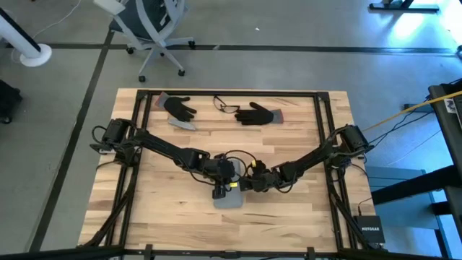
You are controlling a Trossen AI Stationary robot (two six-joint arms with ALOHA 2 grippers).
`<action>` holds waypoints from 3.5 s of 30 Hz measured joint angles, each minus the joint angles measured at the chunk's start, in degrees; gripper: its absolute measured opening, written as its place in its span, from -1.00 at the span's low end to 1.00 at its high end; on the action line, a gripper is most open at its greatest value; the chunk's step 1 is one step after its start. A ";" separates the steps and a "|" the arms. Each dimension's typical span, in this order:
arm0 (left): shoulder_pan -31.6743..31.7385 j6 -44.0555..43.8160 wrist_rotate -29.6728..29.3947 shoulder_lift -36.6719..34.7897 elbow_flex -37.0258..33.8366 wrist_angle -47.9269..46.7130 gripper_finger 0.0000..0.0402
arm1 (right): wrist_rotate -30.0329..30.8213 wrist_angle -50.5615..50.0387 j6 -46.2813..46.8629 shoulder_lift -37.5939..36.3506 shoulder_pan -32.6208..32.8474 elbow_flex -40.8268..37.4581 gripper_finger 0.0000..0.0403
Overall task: Prefit tool cases
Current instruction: Close the gray prefit tool case, then return to Home Position
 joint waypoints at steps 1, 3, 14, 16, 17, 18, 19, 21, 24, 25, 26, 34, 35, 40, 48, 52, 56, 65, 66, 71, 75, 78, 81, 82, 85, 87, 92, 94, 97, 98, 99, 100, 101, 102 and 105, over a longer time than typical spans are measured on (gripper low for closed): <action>0.02 -0.19 0.26 0.07 -0.08 -0.04 -1.00 | 0.38 0.09 0.06 0.12 -0.25 0.40 -1.00; 0.00 -0.22 0.35 0.21 -0.06 -0.01 -1.00 | 0.36 1.40 0.30 0.18 -0.65 0.33 -1.00; 1.87 -0.29 -0.28 -1.67 0.22 -0.08 -1.00 | 0.62 -7.85 -2.18 -3.48 -1.27 0.04 -1.00; 2.43 0.90 -0.87 -2.33 0.27 -0.52 -1.00 | 0.52 -8.61 -2.76 -4.15 -1.70 -0.14 -1.00; 2.71 1.58 -1.03 -2.58 0.27 -0.75 -1.00 | 0.84 -8.89 -2.76 -4.33 -1.73 -0.15 -1.00; 2.97 2.62 -1.17 -2.97 0.27 -1.28 -1.00 | 1.13 -9.16 -2.78 -4.54 -1.71 -0.16 -1.00; 3.26 3.27 -1.29 -3.24 0.27 -2.09 -1.00 | 1.42 -9.66 -2.80 -4.92 -1.73 -0.23 -1.00; 3.67 3.72 -1.20 -4.37 0.27 -4.09 -1.00 | 1.58 -10.38 -2.97 -5.52 -1.72 -0.31 -1.00; 4.36 2.41 -0.86 -7.30 0.10 -7.46 -1.00 | 1.99 -12.53 -3.69 -7.49 -1.75 -0.28 -1.00; 4.45 2.14 -0.83 -8.25 0.01 -8.18 -1.00 | 2.44 -13.23 -4.45 -8.22 -1.75 -0.21 -1.00; 4.52 1.41 -0.86 -9.25 -0.04 -8.33 -1.00 | 2.57 -13.62 -5.22 -8.74 -1.98 -0.13 -1.00; 3.49 -6.60 -4.26 -15.62 0.09 -15.13 -1.00 | -6.32 -11.13 -15.62 -10.32 -7.39 -0.07 -1.00; 2.90 -8.40 -4.75 -16.17 0.19 -16.85 -1.00 | -6.39 -10.46 -15.83 -10.32 -7.81 0.06 -1.00; -0.84 -14.24 -10.97 -16.48 -0.07 -28.26 -1.00 | -6.82 -9.43 -17.08 -10.18 -9.56 0.09 -1.00; -5.84 -31.79 -14.41 -16.84 -7.24 -35.20 -1.00 | -7.78 -9.87 -15.80 -9.89 -10.12 -0.22 -1.00; -4.13 -31.87 -10.71 -16.96 -13.48 -25.44 -1.00 | -8.47 -7.99 -14.90 -9.24 -10.12 -0.18 -1.00; -1.56 -31.98 -10.81 -16.93 -16.34 -20.01 -1.00 | -8.75 -5.27 -14.09 -8.68 -10.12 -0.16 -1.00; 4.26 -24.90 -10.73 -16.95 -17.63 -11.81 -1.00 | -7.13 -2.20 -8.68 -7.69 -7.23 -0.03 -1.00; 4.82 -24.32 -10.75 -16.95 -17.63 -10.99 -1.00 | -7.11 -2.38 -7.79 -7.44 -6.73 -0.13 -1.00; 6.59 -23.32 -10.60 -16.93 -17.61 -7.97 -1.00 | -6.20 -1.56 -3.48 -6.11 -3.84 -0.12 -1.00; 6.53 -24.25 -10.45 -16.95 -17.57 -7.51 -1.00 | -5.67 -0.29 -1.24 -5.24 -2.86 -0.12 -1.00; 6.40 -23.72 -10.21 -16.95 -17.54 -7.59 -1.00 | -4.77 0.94 -1.20 -5.23 -2.91 -0.12 -1.00; 6.84 -22.93 -9.43 -17.43 -17.02 -11.41 -1.00 | -5.11 -0.67 -2.01 -5.47 -3.06 -0.09 -1.00; 6.90 -23.21 -9.42 -18.18 -16.79 -13.51 -1.00 | -5.31 -1.75 -2.80 -5.77 -3.04 -0.09 -1.00; 6.89 -23.88 -9.92 -21.82 -16.76 -17.63 -1.00 | -6.19 -6.40 -5.27 -7.78 -3.02 -0.09 -1.00; 6.88 -23.92 -9.99 -25.19 -17.00 -17.96 -1.00 | -6.26 -9.92 -7.91 -9.27 -3.02 -0.09 -1.00; 6.07 -26.22 -11.14 -34.90 -18.59 -15.25 -1.00 | -4.52 -17.38 -12.64 -13.93 -3.04 -0.14 -1.00; 4.99 -25.82 -10.95 -39.58 -20.65 -8.44 -1.00 | -3.21 -17.33 -14.41 -16.05 -3.05 -1.19 -1.00; 3.57 -24.66 -7.73 -46.50 -26.03 6.37 -1.00 | -1.96 -14.47 -16.45 -18.74 -3.06 -2.81 -1.00; 3.18 -24.68 -6.89 -48.51 -28.24 11.96 -1.00 | -1.92 -13.54 -17.05 -19.44 -3.07 -3.43 -1.00; 2.74 -24.90 -6.69 -50.39 -30.47 16.91 -1.00 | -2.11 -12.38 -18.10 -19.95 -3.08 -3.94 -1.00; 2.29 -25.54 -6.73 -52.23 -32.80 21.03 -1.00 | -2.74 -10.90 -19.05 -20.25 -3.08 -4.22 -1.00; 1.89 -25.73 -6.79 -53.93 -34.95 24.35 -1.00 | -3.51 -9.08 -20.16 -20.41 -3.08 -4.42 -1.00; 1.43 -25.80 -6.84 -55.49 -37.09 27.13 -1.00 | -4.13 -7.39 -21.53 -20.53 -3.06 -4.51 -1.00; 0.13 -24.52 -6.96 -59.45 -42.88 31.75 -1.00 | -4.89 -2.29 -24.03 -20.53 -3.06 -4.57 -1.00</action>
